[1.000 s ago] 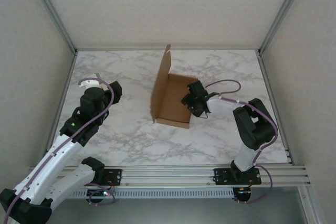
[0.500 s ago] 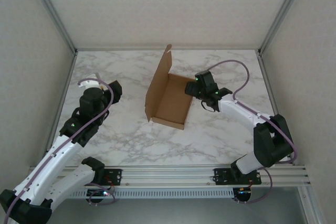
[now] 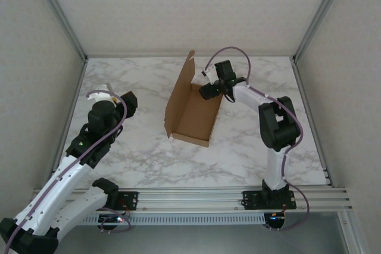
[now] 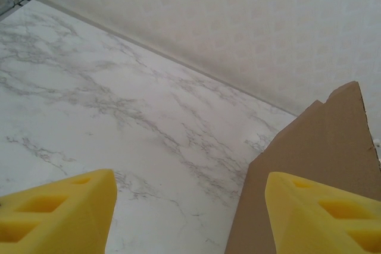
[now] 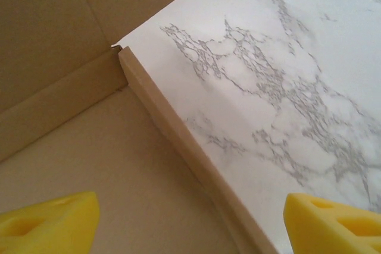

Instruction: Fold the paper box

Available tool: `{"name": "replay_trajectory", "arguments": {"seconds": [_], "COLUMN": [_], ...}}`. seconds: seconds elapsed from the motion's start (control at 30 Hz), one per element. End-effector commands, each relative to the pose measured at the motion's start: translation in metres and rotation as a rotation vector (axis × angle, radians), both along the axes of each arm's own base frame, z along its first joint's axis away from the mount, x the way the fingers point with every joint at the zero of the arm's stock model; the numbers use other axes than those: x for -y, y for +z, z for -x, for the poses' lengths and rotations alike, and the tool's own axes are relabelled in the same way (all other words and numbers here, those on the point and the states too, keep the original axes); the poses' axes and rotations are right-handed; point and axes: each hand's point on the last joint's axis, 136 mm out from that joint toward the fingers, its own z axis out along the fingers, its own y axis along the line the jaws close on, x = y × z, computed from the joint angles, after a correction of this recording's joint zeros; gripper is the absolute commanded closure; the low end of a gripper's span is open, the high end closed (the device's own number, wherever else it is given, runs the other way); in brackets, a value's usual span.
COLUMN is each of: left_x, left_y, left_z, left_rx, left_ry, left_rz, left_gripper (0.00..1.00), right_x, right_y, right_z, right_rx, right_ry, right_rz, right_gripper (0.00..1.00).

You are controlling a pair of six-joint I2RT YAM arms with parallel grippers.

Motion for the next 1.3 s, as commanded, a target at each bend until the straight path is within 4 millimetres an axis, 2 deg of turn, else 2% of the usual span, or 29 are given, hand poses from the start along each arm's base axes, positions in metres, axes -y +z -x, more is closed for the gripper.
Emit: {"name": "replay_trajectory", "arguments": {"seconds": [0.0,0.07,0.17,0.37,0.53,0.8,0.97,1.1,1.17,1.27], "left_x": [-0.001,-0.001,-0.001,-0.001,0.001,0.002,0.004,0.004,0.005,0.004], "left_y": [0.001,0.001,0.001,0.001,0.001,0.002,0.002,0.002,0.003,0.003], "left_z": [-0.001,-0.001,-0.002,-0.001,-0.001,0.000,0.000,0.000,0.000,0.001], "left_rx": [0.013,0.015,0.014,0.014,0.015,0.019,0.016,0.018,0.019,0.021], "left_ry": [-0.002,-0.005,-0.004,-0.008,-0.017,-0.023,-0.034,-0.037,-0.038,-0.038], "left_rz": [0.008,0.009,0.012,0.024,0.031,0.045,0.051,0.053,0.055,0.056], "left_gripper": [0.33,0.33,0.33,0.33,0.33,0.33,0.33,0.33,0.33,0.33], "right_x": [0.000,-0.001,-0.002,0.011,0.026,0.047,0.055,0.051,0.048,0.051], "right_y": [-0.029,-0.038,-0.044,-0.050,-0.053,-0.043,-0.041,-0.041,-0.038,-0.029], "right_z": [-0.004,-0.006,-0.007,-0.004,0.009,0.042,0.075,0.107,0.123,0.137], "right_rx": [-0.060,-0.090,-0.117,-0.163,-0.204,-0.315,-0.347,-0.387,-0.390,-0.360], "right_ry": [0.060,0.060,0.047,-0.044,-0.137,-0.383,-0.494,-0.528,-0.539,-0.529], "right_rz": [0.094,0.116,0.135,0.169,0.179,0.099,0.040,0.001,-0.018,-0.033], "right_gripper": [0.19,0.21,0.32,0.56,0.64,0.64,0.67,0.73,0.69,0.50]}}
